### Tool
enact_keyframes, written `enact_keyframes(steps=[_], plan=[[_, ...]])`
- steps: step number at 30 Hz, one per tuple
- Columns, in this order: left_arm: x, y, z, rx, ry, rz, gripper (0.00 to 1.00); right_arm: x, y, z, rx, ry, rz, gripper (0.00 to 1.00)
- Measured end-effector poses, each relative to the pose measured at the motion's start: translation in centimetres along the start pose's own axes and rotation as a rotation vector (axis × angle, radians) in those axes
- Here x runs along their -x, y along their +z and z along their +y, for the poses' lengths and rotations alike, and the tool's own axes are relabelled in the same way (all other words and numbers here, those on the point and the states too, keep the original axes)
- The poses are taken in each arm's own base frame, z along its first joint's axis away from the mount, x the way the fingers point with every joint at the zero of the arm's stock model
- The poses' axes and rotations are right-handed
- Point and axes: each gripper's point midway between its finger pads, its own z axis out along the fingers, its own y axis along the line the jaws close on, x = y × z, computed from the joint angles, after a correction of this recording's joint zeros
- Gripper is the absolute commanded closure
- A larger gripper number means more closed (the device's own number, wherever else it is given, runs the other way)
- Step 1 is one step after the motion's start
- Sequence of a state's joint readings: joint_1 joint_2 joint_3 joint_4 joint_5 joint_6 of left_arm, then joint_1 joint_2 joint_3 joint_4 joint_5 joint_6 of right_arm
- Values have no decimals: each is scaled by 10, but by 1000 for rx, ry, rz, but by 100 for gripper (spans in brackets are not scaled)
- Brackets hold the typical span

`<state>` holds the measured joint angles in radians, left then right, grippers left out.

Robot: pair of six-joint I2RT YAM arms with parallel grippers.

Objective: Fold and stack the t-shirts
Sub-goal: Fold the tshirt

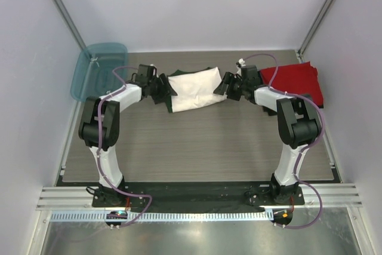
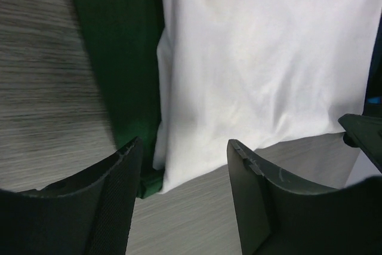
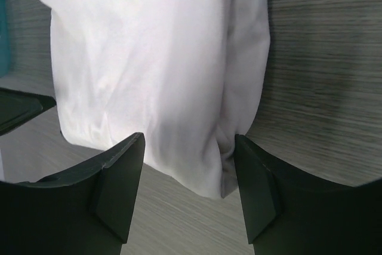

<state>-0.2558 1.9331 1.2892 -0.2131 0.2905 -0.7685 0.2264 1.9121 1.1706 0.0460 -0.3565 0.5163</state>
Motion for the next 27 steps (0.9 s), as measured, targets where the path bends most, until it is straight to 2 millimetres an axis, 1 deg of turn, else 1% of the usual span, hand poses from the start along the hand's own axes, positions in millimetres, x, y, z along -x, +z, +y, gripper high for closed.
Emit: enact_keyframes(steps=[3, 4, 6, 14, 17, 20, 23, 26, 27], plan=[[3, -2, -7, -31, 20, -9, 41, -4, -2, 10, 22, -11, 5, 31], [4, -2, -8, -38, 24, -11, 42, -4, -2, 12, 23, -13, 5, 28], [4, -2, -10, -47, 29, -12, 43, -6, -2, 12, 19, -14, 7, 27], [6, 1, -10, -46, 30, -16, 44, -7, -3, -2, -50, -11, -2, 27], [11, 7, -8, -32, 29, -21, 45, 2, -2, -6, -69, -13, -17, 27], [19, 13, -7, -6, 27, -36, 45, 24, 4, -8, -77, -17, -51, 28], [30, 14, -12, -1, 32, -61, 45, 46, 8, -12, -89, -12, -84, 27], [42, 15, -18, -2, 41, -89, 44, 59, 4, -18, -122, -18, -112, 27], [45, 14, -20, -3, 44, -95, 43, 63, 3, -23, -149, -26, -122, 32]])
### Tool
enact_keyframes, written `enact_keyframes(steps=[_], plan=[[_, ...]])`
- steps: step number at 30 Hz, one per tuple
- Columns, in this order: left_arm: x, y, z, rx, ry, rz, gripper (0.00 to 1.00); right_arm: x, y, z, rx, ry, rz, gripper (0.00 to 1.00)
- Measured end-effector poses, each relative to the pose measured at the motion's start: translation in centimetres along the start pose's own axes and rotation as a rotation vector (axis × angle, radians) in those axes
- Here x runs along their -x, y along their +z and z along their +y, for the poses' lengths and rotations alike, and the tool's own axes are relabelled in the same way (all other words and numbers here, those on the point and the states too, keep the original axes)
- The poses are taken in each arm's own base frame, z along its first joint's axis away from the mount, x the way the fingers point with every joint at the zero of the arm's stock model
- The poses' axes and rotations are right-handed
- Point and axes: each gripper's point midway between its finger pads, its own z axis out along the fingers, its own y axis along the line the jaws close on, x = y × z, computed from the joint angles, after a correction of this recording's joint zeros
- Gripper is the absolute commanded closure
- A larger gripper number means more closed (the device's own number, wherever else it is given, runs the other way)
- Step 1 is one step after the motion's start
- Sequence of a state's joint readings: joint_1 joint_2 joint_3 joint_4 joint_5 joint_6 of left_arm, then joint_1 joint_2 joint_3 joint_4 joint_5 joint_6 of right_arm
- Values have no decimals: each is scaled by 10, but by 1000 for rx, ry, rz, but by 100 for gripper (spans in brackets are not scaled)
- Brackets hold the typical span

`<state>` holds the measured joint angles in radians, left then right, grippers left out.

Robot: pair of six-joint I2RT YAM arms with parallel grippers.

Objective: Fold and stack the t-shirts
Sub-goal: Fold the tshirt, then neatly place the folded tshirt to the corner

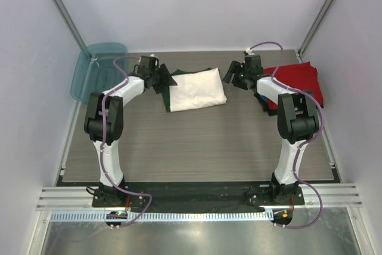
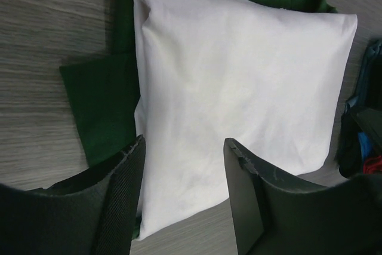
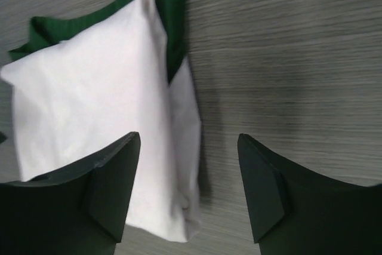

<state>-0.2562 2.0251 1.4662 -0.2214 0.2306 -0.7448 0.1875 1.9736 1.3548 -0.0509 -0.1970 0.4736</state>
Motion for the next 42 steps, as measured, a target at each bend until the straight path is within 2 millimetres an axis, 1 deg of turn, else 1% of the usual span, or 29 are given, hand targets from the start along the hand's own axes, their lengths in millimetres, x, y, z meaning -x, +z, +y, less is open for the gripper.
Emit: enact_keyframes(steps=[1, 2, 4, 6, 8, 10, 12, 14, 16, 18, 20, 21, 24, 25, 29, 32, 34, 35, 36, 37, 38, 42], plan=[[1, 0, 0, 1, 2, -4, 42, 2, -1, -10, -53, -19, -7, 32], [2, 0, 0, 2, 3, -3, 41, 2, -2, -13, -69, -27, -7, 33], [-2, -3, 2, 17, 1, 1, 38, 5, -7, -32, -176, -76, -10, 32], [-13, -12, 9, 43, -2, 2, 36, 10, -13, -47, -274, -133, -12, 30], [-30, -27, 19, 87, -3, 9, 34, 20, -23, -59, -379, -195, -18, 30], [-42, -44, 20, 109, 5, 3, 33, 34, -33, -63, -470, -260, -36, 35], [-47, -59, 14, 103, 13, -21, 33, 52, -38, -60, -552, -329, -70, 38], [-46, -66, 6, 85, 15, -42, 34, 62, -37, -58, -612, -376, -85, 39], [-41, -69, -1, 66, 16, -61, 34, 67, -30, -59, -672, -421, -81, 38], [-38, -68, -1, 60, 12, -72, 34, 64, -17, -65, -727, -463, -60, 36], [-40, -68, 2, 65, 11, -69, 34, 56, -4, -75, -780, -507, -16, 32], [-42, -67, 4, 70, 10, -66, 34, 50, 2, -84, -822, -531, 11, 31], [-47, -66, 11, 88, 9, -57, 34, 36, 12, -108, -928, -589, 80, 31], [-49, -65, 13, 94, 8, -54, 34, 37, 10, -115, -979, -612, 84, 30], [-49, -65, 13, 93, 10, -55, 34, 48, 0, -121, -1063, -650, 81, 29], [-48, -65, 13, 92, 10, -56, 34, 52, -4, -128, -1114, -669, 83, 30], [-48, -65, 13, 91, 10, -57, 34, 50, -4, -137, -1142, -682, 102, 36], [-48, -65, 13, 91, 10, -57, 34, 48, -5, -142, -1161, -690, 119, 42], [-48, -65, 13, 92, 10, -57, 34, 47, -7, -146, -1178, -694, 127, 46], [-48, -65, 13, 92, 10, -57, 35, 47, -7, -149, -1186, -693, 135, 52], [-48, -65, 13, 91, 10, -57, 35, 47, -8, -153, -1192, -692, 146, 60], [-48, -65, 13, 91, 10, -56, 35, 46, -9, -166, -1227, -689, 171, 61]])
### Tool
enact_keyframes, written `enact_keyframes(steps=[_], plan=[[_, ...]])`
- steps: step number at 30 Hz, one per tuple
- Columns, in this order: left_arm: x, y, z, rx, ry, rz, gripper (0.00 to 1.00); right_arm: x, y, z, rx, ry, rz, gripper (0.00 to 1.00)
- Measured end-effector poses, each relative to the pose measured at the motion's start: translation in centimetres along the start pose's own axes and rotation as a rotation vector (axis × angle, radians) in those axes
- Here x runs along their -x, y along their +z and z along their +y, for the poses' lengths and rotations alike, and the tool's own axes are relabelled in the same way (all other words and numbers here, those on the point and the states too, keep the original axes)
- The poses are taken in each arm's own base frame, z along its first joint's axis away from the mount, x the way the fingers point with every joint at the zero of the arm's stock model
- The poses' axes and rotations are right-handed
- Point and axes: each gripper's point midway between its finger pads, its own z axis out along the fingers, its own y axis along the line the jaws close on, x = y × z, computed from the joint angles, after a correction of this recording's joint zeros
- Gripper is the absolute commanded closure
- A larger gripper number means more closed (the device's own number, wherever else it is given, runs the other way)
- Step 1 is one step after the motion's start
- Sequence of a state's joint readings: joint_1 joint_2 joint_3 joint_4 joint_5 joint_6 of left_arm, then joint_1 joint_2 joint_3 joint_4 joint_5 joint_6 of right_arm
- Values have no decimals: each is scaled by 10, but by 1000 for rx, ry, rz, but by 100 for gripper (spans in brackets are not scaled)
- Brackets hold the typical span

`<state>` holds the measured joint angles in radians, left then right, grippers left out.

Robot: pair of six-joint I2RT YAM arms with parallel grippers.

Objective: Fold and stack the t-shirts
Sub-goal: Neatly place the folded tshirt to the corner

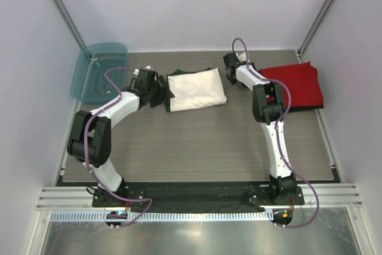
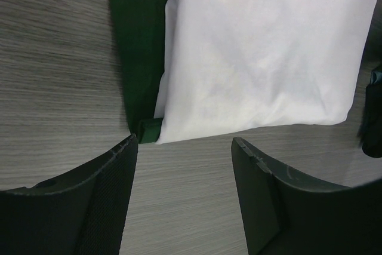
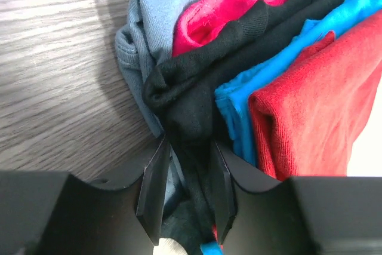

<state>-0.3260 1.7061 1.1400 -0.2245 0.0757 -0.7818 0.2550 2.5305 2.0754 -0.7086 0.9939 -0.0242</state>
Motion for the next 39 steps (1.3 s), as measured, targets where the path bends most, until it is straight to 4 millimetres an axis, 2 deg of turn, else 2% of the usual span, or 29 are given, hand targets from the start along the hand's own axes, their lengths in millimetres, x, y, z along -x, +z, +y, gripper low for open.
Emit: enact_keyframes(steps=[3, 4, 5, 6, 14, 19, 21, 22, 23, 24, 27, 30, 34, 35, 39], plan=[[0, 0, 0, 0, 0, 0, 35, 0, 0, -2, -12, -7, 6, 61], [0, 0, 0, 0, 0, 0, 35, 0, 0, -2, -14, -10, 7, 68], [0, 0, 0, 0, 0, 0, 35, 0, 0, -2, -16, -12, 9, 89], [0, 0, 0, 0, 0, 0, 35, 0, 0, -3, -18, -18, 11, 99], [0, 0, 0, 1, 1, 0, 35, 1, -12, 4, -5, -3, 5, 99], [0, 0, 0, 1, 1, -1, 35, 4, -37, 21, 79, -17, -5, 99], [0, 0, 0, 1, 1, -1, 35, 11, -53, 33, 151, 2, -20, 92], [1, 0, 1, 1, 1, -1, 35, 15, -60, 38, 186, 15, -28, 61], [1, 0, 1, 2, 2, -2, 35, 20, -68, 44, 222, 40, -37, 46], [1, 0, 1, 2, 2, -2, 35, 25, -76, 52, 269, 68, -47, 42], [2, 0, 2, 4, 4, -4, 33, 39, -99, 65, 380, 127, -78, 39], [4, 0, 4, 10, 8, -10, 30, 50, -123, 67, 480, 184, -109, 36], [8, 1, 7, 18, 20, -27, 26, 71, -155, 39, 566, 295, -165, 31], [10, 1, 7, 15, 21, -31, 21, 78, -164, 29, 586, 331, -186, 30], [20, 1, 5, -3, 25, -63, 17, 95, -190, 1, 691, 444, -256, 25]])
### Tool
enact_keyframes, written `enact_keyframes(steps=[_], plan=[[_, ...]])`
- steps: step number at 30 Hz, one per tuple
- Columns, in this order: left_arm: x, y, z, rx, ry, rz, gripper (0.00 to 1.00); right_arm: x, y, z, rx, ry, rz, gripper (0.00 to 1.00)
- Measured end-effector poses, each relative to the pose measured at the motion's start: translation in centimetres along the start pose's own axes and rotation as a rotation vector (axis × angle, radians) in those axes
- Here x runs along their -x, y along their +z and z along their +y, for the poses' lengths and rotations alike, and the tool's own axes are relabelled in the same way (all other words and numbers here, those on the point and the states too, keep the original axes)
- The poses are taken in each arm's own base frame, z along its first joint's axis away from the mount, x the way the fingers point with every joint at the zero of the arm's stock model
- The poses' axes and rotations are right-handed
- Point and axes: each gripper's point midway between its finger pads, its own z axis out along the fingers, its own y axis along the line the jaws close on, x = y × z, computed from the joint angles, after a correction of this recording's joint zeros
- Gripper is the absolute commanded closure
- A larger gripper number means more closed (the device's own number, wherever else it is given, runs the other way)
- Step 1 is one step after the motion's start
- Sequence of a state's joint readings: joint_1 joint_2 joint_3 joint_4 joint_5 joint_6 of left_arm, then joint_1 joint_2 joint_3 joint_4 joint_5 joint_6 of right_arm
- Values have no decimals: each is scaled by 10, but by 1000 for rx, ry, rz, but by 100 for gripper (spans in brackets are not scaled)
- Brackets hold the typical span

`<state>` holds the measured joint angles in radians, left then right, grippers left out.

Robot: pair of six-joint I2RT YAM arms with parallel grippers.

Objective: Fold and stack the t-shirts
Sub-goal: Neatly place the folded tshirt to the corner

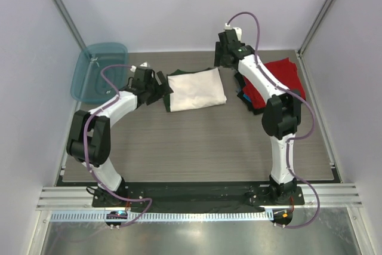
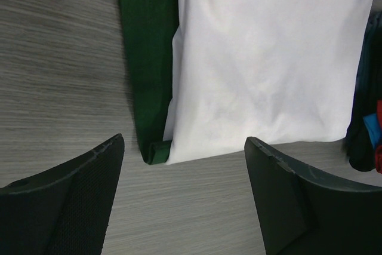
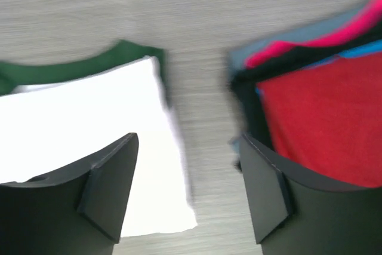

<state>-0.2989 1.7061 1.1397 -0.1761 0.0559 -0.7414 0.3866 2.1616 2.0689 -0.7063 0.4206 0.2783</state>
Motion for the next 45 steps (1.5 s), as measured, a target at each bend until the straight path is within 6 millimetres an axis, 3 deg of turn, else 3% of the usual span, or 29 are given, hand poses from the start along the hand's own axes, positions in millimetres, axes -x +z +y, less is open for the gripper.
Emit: enact_keyframes(steps=[2, 5, 11, 16, 22, 27, 35, 40, 45], plan=[[3, 2, 0, -2, 6, -9, 17, 4, -7, 6, 82, 52, -21, 20], [7, 10, 3, 4, 9, -12, 18, -5, -4, 16, 241, 146, -11, 16], [8, 46, 16, 36, 6, 9, 20, -61, 39, 21, 434, 312, 95, 16], [14, 64, 18, 37, 24, 0, 20, -81, 62, 35, 554, 393, 129, 16], [31, 80, 12, 14, 27, -39, 23, -79, 72, 53, 656, 441, 112, 20], [36, 104, 17, 21, 20, -39, 27, -80, 83, 58, 668, 469, 112, 22], [56, 125, 7, 9, 20, -74, 29, -73, 93, 59, 645, 481, 92, 24], [59, 125, 13, 40, 22, -98, 28, -71, 96, 59, 609, 468, 66, 20], [54, 110, 26, 86, 35, -112, 27, -70, 96, 55, 558, 427, 38, 18]])
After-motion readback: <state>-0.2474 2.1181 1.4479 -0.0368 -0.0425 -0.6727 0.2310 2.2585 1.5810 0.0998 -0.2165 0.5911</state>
